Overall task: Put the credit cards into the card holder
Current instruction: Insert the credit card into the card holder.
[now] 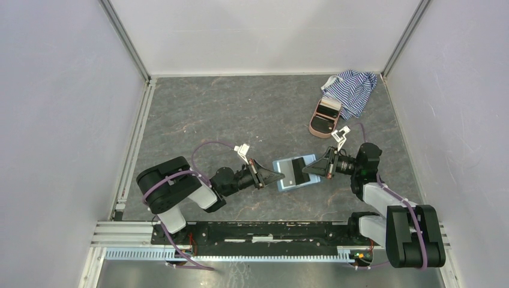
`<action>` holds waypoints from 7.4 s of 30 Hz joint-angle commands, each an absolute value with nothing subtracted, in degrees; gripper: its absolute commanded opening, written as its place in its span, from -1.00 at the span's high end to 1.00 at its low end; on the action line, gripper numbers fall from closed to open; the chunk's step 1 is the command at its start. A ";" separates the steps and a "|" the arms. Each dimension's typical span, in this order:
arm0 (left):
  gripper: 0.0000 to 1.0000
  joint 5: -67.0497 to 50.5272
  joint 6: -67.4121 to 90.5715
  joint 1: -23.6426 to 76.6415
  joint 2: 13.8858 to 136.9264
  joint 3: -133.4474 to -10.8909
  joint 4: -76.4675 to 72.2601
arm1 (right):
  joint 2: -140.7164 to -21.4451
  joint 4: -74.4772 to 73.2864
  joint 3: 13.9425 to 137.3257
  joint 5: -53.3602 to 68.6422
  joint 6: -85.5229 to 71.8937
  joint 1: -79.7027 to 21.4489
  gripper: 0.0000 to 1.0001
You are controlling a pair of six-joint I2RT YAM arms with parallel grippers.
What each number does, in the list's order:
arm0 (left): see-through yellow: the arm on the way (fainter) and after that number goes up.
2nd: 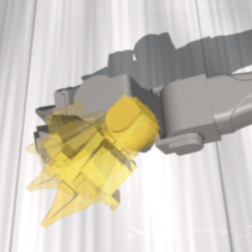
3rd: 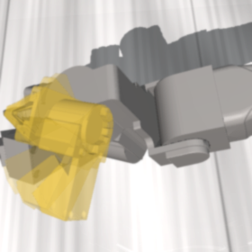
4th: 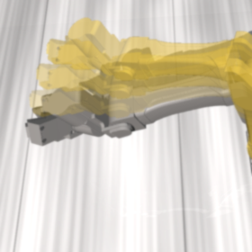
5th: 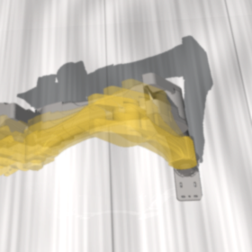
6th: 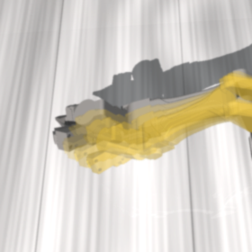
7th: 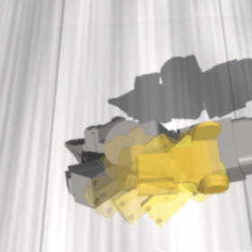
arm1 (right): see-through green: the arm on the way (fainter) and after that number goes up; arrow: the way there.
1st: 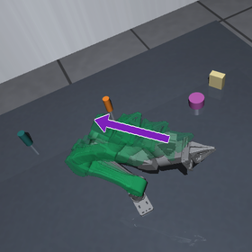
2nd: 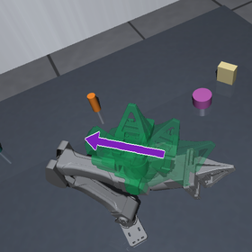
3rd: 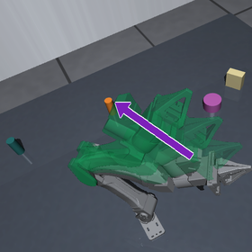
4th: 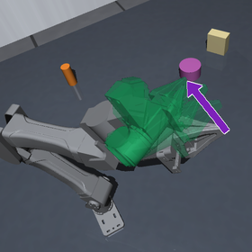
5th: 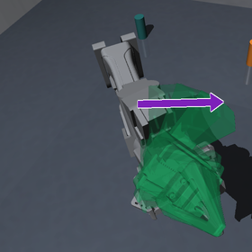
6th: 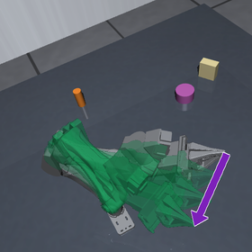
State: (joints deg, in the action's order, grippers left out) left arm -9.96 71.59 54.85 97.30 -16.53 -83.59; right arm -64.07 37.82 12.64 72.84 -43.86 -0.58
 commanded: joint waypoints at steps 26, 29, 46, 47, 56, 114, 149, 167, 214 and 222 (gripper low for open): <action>0.96 -4.30 71.29 57.68 97.76 -23.63 -99.45 | -64.29 47.82 12.62 70.70 -51.51 -0.30 1.00; 0.96 -4.27 71.33 57.96 98.38 -24.56 -99.47 | -64.20 47.57 12.79 70.66 -51.59 -0.30 1.00; 0.87 -4.91 71.63 58.45 100.57 -27.14 -99.46 | -63.79 42.94 13.34 70.51 -48.04 -0.29 0.98; 0.86 -5.03 71.71 58.45 100.71 -27.35 -99.47 | -63.68 42.74 13.36 70.50 -47.86 -0.28 0.98; 0.75 -5.58 72.11 58.45 101.24 -28.15 -99.42 | -64.07 41.59 13.62 70.17 -46.99 -0.40 0.97; 0.96 -1.42 72.07 58.36 99.29 -24.18 -99.52 | -60.94 12.17 20.66 67.72 -19.75 -5.13 -0.11; 0.77 2.45 73.20 58.34 109.60 -20.75 -99.52 | -70.64 19.29 18.37 64.68 -24.82 -8.15 0.00; 0.47 3.93 74.84 58.34 118.70 -22.73 -99.52 | -81.30 9.47 21.52 58.37 -12.26 -9.22 -0.21; 0.21 4.00 78.15 58.34 122.35 -19.42 -99.55 | -78.70 6.47 22.65 50.14 -12.45 -14.22 -0.12; 0.23 4.16 78.07 58.32 122.44 -19.02 -99.46 | -83.09 7.61 22.51 52.49 -14.21 -14.57 -0.09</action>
State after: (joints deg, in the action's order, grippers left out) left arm 2.92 78.72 58.00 120.86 -20.86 -88.01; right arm -81.62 7.31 22.00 52.95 -13.87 -14.06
